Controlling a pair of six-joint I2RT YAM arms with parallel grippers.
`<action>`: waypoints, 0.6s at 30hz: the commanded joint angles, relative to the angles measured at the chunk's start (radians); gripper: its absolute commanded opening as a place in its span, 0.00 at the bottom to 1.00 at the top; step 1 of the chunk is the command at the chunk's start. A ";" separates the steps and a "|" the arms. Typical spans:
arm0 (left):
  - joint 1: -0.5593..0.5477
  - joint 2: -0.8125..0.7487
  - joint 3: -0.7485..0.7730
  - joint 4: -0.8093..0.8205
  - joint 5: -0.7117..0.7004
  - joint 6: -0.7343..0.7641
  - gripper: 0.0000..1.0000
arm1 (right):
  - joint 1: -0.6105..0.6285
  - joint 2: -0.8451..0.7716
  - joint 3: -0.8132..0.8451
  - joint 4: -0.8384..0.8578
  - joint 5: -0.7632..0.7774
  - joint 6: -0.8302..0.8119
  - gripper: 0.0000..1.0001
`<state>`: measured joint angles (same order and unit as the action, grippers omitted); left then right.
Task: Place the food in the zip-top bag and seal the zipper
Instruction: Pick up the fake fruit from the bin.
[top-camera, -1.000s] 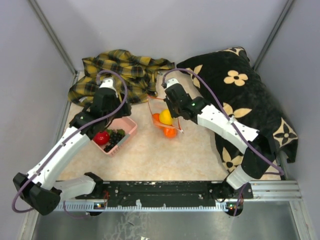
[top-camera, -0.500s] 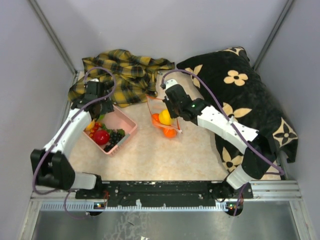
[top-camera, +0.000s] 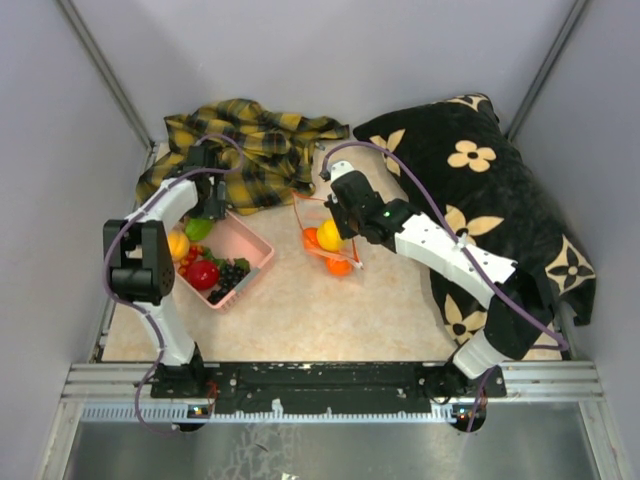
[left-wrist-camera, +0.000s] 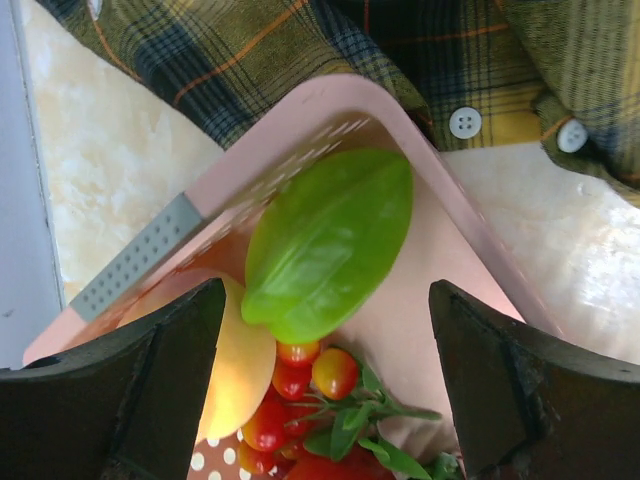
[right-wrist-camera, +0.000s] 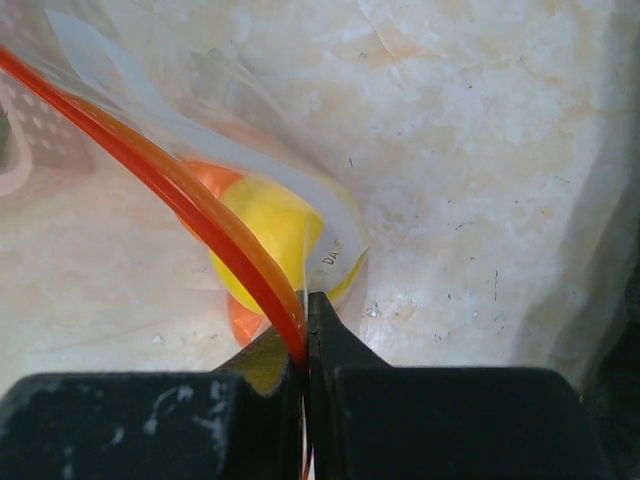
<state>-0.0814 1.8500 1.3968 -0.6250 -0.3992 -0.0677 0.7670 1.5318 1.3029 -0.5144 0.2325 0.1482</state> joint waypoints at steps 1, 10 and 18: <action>0.021 0.037 0.053 0.016 0.034 0.082 0.89 | -0.009 -0.030 0.004 0.041 -0.024 -0.017 0.00; 0.075 0.095 0.054 0.013 0.195 0.072 0.87 | -0.008 -0.029 0.009 0.042 -0.031 -0.018 0.00; 0.074 0.110 0.073 -0.072 0.327 0.038 0.81 | -0.009 -0.032 0.004 0.046 -0.030 -0.016 0.00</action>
<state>-0.0059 1.9591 1.4403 -0.6468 -0.1802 -0.0071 0.7670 1.5318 1.3025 -0.5053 0.2073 0.1478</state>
